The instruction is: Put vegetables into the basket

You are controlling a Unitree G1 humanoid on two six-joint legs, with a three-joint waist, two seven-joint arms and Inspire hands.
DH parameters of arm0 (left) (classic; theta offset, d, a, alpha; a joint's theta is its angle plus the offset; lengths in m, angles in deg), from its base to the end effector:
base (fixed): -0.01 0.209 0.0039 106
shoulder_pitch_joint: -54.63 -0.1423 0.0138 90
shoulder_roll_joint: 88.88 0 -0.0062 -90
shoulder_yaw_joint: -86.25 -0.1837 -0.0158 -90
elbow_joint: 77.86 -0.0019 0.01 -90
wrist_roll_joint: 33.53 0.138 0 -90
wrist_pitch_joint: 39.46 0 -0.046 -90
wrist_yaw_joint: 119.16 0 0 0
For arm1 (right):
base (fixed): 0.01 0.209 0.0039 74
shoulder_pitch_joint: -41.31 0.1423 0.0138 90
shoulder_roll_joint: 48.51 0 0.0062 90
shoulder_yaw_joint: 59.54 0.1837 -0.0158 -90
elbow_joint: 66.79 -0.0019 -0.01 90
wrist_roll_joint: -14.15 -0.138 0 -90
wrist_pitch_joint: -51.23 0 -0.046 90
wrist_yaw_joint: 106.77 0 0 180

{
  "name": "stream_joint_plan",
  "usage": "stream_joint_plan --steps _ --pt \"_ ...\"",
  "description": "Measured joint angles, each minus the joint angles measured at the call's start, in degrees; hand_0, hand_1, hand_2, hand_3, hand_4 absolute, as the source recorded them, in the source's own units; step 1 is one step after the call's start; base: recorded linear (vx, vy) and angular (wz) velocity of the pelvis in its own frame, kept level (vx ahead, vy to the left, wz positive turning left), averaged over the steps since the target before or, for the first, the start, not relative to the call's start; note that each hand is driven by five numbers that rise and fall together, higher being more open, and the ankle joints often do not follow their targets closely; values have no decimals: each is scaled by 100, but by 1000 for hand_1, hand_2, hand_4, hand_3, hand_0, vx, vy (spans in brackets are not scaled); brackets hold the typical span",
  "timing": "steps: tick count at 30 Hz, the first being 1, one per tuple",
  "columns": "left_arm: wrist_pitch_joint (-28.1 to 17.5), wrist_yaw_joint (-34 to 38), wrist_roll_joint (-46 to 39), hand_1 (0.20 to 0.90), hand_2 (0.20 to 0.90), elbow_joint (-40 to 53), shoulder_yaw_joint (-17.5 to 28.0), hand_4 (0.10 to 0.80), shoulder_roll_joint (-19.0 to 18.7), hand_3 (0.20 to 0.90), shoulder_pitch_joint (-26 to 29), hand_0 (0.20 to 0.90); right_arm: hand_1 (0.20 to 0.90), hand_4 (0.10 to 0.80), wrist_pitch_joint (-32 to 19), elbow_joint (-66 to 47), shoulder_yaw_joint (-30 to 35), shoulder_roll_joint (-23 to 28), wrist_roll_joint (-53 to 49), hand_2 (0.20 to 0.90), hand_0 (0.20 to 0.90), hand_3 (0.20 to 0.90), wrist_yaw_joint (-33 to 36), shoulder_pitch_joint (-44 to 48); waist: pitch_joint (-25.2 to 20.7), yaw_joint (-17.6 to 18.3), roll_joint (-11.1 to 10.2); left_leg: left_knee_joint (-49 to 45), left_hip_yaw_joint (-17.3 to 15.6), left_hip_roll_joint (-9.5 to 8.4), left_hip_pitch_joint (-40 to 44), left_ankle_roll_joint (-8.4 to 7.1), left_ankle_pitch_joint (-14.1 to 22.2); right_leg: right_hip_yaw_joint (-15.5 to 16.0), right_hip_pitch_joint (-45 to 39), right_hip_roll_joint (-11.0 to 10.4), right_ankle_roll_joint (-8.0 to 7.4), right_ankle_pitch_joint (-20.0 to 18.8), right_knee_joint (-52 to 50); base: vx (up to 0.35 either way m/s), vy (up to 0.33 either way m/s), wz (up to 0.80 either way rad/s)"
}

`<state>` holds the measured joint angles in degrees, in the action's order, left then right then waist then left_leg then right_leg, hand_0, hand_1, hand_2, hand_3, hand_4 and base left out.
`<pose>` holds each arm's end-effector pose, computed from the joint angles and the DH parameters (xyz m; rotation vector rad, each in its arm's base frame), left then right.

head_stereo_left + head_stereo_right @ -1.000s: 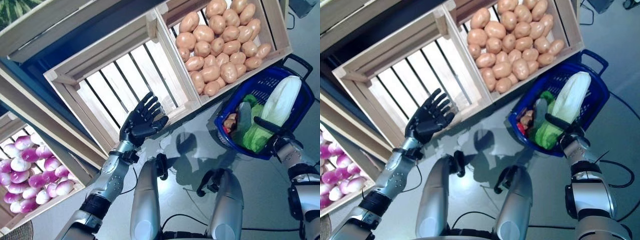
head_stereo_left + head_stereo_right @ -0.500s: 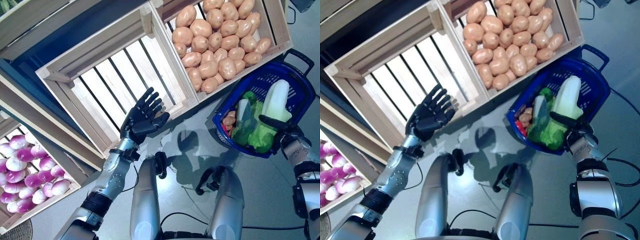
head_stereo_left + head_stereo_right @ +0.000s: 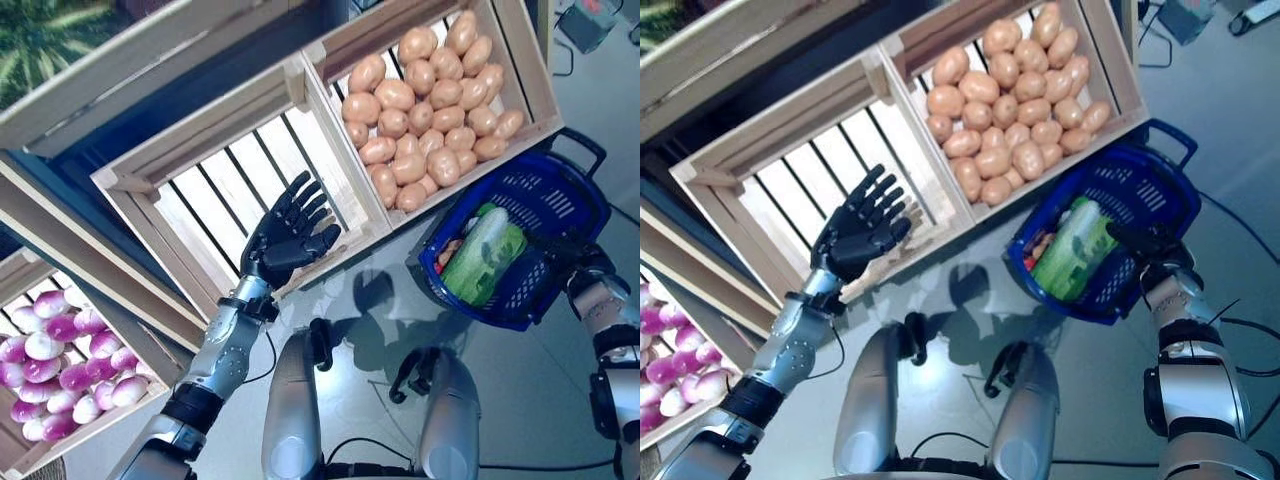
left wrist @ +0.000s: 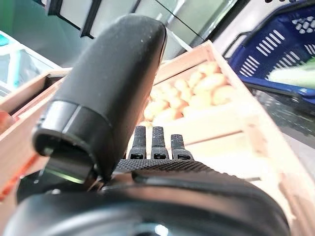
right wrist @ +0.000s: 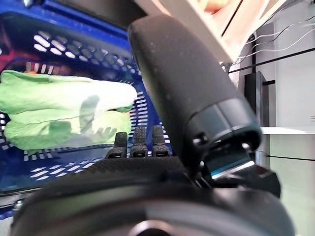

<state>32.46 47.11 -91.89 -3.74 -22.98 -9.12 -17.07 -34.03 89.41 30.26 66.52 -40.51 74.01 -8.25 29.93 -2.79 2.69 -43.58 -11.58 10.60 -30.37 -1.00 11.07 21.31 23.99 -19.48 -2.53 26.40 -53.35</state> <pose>0.2582 0.1867 0.0722 -0.4768 -0.2143 -0.3801 0.2813 -0.3422 0.0950 0.4121 0.2416 -0.5420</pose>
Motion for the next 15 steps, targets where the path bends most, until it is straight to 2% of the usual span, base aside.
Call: stream_joint_plan --steps 3,7,10,11,12,13,15 --pt "41 -98 11 900 900 -4 112 800 -14 900 1 900 900 800 -5 -188 210 -138 7 900 900 900 -17 -179 -30 -5 -56 486 -133 -2 502 -17 -113 38 -459 136 -83 -213 577 125 75 -11" --pt "343 -196 197 900 900 -25 285 800 -12 900 -22 900 900 800 -10 -488 221 -628 24 900 900 900 -16 -520 -213 -12 -223 1532 -286 -74 1411 -53 -417 138 -1316 433 -171 -646 1709 174 71 -11" --pt "669 -299 490 900 900 -68 250 800 81 900 -323 900 900 800 -26 -885 214 -1169 25 900 900 900 -45 -1071 -875 13 -308 2501 -381 -126 2009 -90 -733 145 -1954 815 -250 -1165 2962 183 54 -9" --pt "736 -308 531 900 900 -92 228 800 93 900 -381 900 900 800 -25 -921 209 -1261 25 900 900 900 -66 -1154 -946 25 -329 2701 -404 -155 2198 -83 -792 134 -2147 863 -243 -1260 3205 135 67 -7" --pt "766 -376 660 900 900 -226 199 800 141 900 -545 900 900 800 -71 -976 205 -1458 25 900 900 900 -86 -1358 -1169 38 -375 3011 -451 -225 2473 -109 -843 109 -2423 923 -346 -1363 3594 90 74 -8" --pt "767 -422 786 900 900 -401 187 800 207 900 -716 900 900 800 -138 -1047 189 -1627 23 900 900 900 -115 -1566 -1430 48 -413 3217 -462 -269 2629 -117 -865 101 -2596 963 -387 -1468 3892 106 96 -12" --pt "805 -441 952 900 900 -808 151 800 295 900 -981 900 900 800 -298 -1231 153 -1945 20 900 900 900 -205 -1903 -1731 58 -446 3516 -508 -346 2930 -130 -882 74 -2899 1018 -384 -1622 4330 82 87 -15"
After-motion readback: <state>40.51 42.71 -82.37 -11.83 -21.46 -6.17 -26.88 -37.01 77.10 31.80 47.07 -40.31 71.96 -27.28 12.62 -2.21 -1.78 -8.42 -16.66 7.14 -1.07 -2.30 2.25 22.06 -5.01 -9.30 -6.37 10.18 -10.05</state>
